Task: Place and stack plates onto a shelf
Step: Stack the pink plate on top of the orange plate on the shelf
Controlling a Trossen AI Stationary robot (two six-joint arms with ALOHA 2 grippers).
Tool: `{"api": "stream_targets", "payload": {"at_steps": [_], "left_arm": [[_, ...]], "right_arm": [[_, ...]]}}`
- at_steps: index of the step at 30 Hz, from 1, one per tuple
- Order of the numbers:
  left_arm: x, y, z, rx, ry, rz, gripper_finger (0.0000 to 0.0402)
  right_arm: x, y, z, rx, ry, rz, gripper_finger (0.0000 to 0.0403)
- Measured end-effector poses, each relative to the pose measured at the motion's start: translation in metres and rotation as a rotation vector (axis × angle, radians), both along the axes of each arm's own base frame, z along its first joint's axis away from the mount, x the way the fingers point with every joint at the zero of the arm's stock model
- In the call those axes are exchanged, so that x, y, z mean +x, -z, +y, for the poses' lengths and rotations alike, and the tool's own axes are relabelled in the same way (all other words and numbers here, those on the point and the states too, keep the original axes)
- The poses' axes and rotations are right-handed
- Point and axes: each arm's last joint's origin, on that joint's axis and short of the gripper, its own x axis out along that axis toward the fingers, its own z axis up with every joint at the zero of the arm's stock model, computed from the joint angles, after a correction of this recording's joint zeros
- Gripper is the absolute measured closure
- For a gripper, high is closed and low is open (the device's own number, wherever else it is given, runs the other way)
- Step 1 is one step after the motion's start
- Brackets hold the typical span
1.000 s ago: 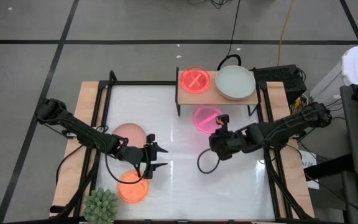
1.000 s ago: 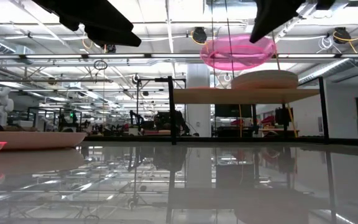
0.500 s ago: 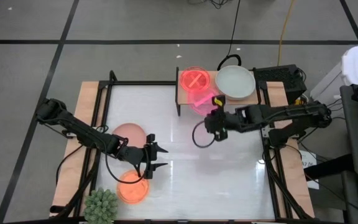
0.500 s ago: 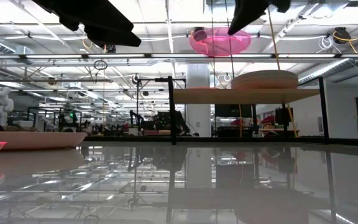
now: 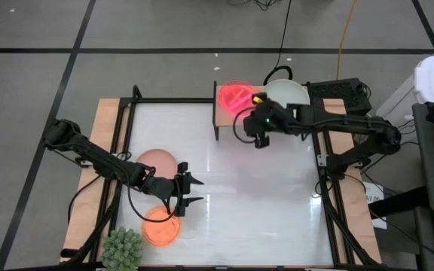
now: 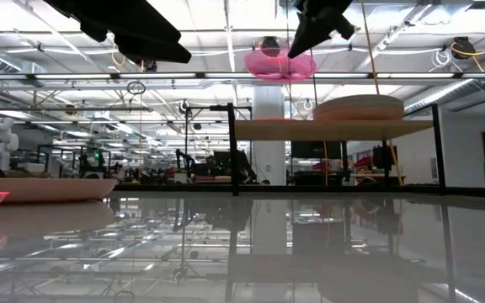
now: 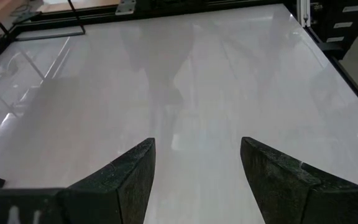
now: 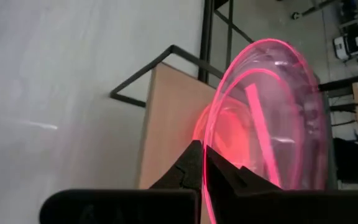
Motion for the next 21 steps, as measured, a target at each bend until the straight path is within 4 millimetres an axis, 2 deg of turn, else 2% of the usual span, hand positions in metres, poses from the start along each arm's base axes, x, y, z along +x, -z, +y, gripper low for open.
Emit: {"api": "stream_targets", "payload": {"at_steps": [7,14,21], "left_arm": [[0.0,0.0,0.0,-0.002,-0.001,0.0,0.016],[0.0,0.0,0.0,-0.003,-0.002,0.0,0.016],[0.0,0.0,0.0,-0.004,-0.002,-0.001,0.016]], "right_arm": [[0.005,0.004,-0.031,-0.032,0.022,0.0,0.0403],[0.017,0.029,-0.058,0.011,0.048,0.077,0.0403],[0.03,0.049,-0.07,0.014,0.046,0.133,0.0403]]}}
